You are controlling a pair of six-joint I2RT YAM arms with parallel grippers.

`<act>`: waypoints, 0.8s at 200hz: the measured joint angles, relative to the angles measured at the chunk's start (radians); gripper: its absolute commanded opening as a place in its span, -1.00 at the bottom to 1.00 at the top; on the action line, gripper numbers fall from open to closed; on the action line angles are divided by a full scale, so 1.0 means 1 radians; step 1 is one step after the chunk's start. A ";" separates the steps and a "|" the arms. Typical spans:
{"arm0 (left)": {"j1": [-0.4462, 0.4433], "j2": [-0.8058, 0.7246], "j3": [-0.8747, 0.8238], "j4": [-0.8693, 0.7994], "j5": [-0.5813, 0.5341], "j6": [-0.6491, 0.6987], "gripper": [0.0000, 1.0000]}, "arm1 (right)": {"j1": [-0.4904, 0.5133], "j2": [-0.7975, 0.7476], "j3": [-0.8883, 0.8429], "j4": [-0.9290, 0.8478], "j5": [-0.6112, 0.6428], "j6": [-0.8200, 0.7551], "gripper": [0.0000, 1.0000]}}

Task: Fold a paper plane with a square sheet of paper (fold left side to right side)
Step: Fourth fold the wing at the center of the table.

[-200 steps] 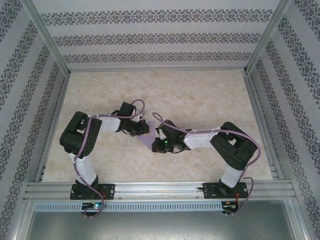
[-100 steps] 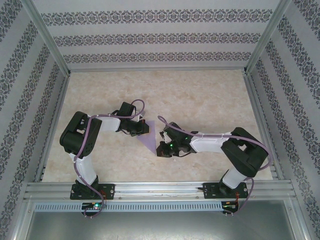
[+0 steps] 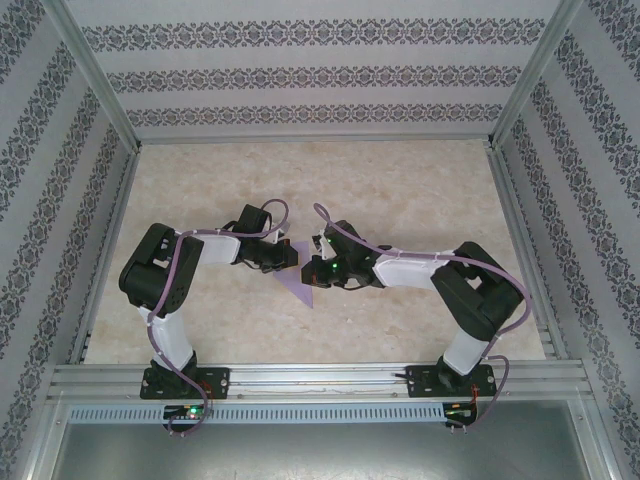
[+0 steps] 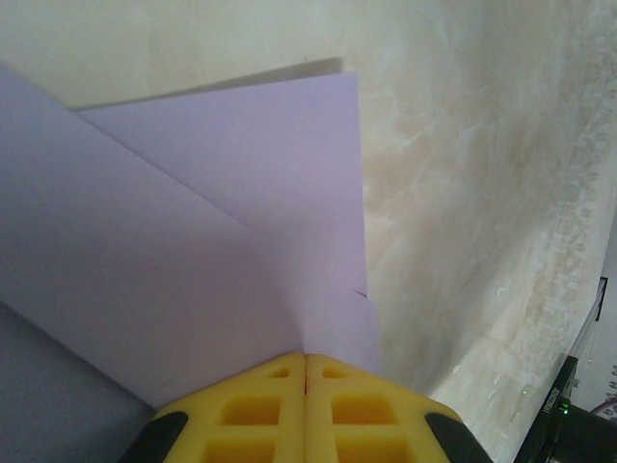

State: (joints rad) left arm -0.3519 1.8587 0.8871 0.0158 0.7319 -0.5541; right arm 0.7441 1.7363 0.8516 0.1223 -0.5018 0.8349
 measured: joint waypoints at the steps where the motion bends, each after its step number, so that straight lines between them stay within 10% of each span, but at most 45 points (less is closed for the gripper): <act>1: 0.000 0.000 0.000 0.000 0.000 0.000 -0.89 | 0.000 0.002 0.001 0.001 0.001 0.000 -1.00; 160: 0.000 -0.147 0.018 -0.108 -0.078 0.019 -0.84 | 0.011 0.111 0.031 -0.023 0.053 -0.057 -1.00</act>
State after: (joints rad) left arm -0.3515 1.7115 0.9054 -0.0925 0.6537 -0.5346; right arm 0.7551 1.8469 0.8822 0.0998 -0.4484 0.7780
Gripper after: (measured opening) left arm 0.090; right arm 0.043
